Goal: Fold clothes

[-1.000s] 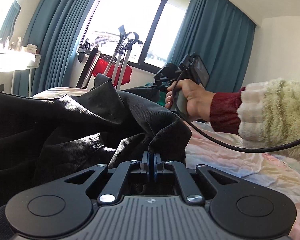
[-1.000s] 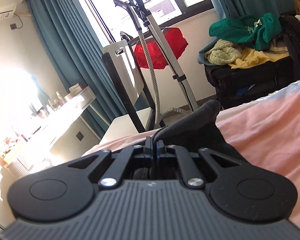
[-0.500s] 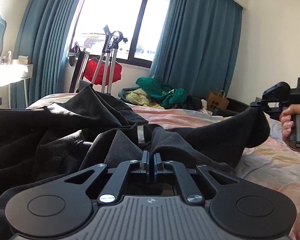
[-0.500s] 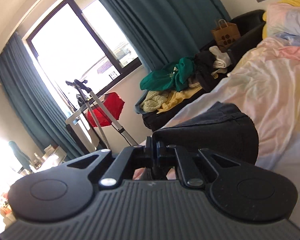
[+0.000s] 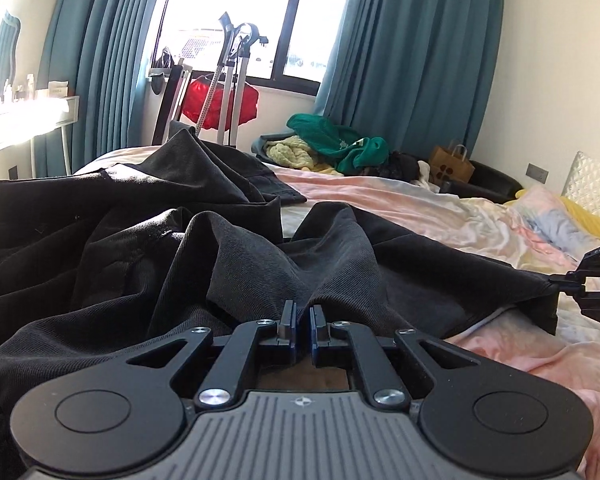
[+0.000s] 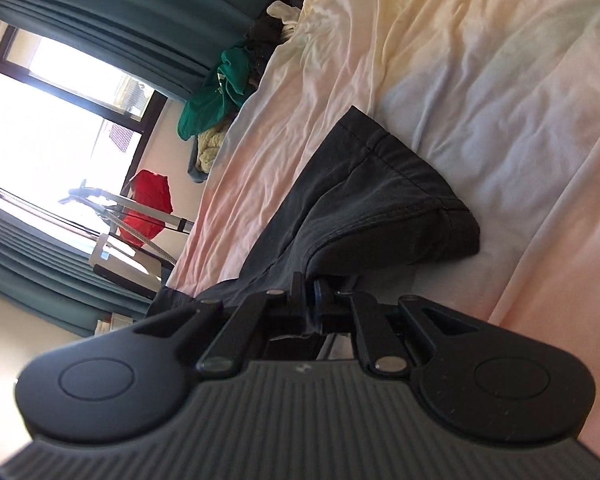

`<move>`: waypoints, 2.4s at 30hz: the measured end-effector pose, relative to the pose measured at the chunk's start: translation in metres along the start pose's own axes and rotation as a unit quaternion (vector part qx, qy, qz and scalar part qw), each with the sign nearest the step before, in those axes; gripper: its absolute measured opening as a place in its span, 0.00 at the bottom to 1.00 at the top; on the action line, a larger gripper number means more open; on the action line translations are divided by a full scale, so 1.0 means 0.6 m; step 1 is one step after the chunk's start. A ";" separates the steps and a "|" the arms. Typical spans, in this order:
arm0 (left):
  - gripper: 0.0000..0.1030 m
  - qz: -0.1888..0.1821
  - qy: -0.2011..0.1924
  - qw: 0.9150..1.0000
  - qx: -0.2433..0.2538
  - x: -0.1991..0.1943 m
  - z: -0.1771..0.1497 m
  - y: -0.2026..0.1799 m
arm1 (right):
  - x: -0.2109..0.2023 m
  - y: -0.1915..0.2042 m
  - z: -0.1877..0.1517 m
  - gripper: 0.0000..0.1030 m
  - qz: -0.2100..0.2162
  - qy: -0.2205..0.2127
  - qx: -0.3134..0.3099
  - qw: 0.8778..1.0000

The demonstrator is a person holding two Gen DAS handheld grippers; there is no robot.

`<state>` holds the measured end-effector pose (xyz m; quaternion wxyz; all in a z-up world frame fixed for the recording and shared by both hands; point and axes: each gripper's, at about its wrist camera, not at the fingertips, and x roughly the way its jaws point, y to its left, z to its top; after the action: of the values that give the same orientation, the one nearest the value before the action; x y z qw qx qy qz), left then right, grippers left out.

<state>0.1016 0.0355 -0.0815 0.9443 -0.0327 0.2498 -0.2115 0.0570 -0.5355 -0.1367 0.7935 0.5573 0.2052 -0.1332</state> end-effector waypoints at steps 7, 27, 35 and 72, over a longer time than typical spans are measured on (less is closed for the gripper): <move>0.07 -0.006 0.003 1.000 -0.013 0.004 0.002 0.005 | 0.011 -0.029 0.015 0.43 0.027 -0.002 0.080 0.996; 0.12 -0.005 0.009 1.000 -0.010 0.002 0.001 0.009 | 0.096 -0.070 0.056 0.10 -0.006 -0.055 0.088 0.995; 0.17 -0.027 -0.007 0.999 -0.033 -0.015 -0.006 0.023 | 0.035 -0.011 0.087 0.07 0.018 -0.173 -0.004 0.985; 0.71 -0.015 0.015 0.741 -0.671 -0.089 -0.175 0.233 | 0.018 -0.129 0.055 0.57 -0.022 -0.090 0.191 0.977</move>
<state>0.0623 0.1893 -0.1718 0.6704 -0.6589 0.3411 -0.0039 0.0380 -0.5928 -0.1962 0.6845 0.6796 0.1163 -0.2368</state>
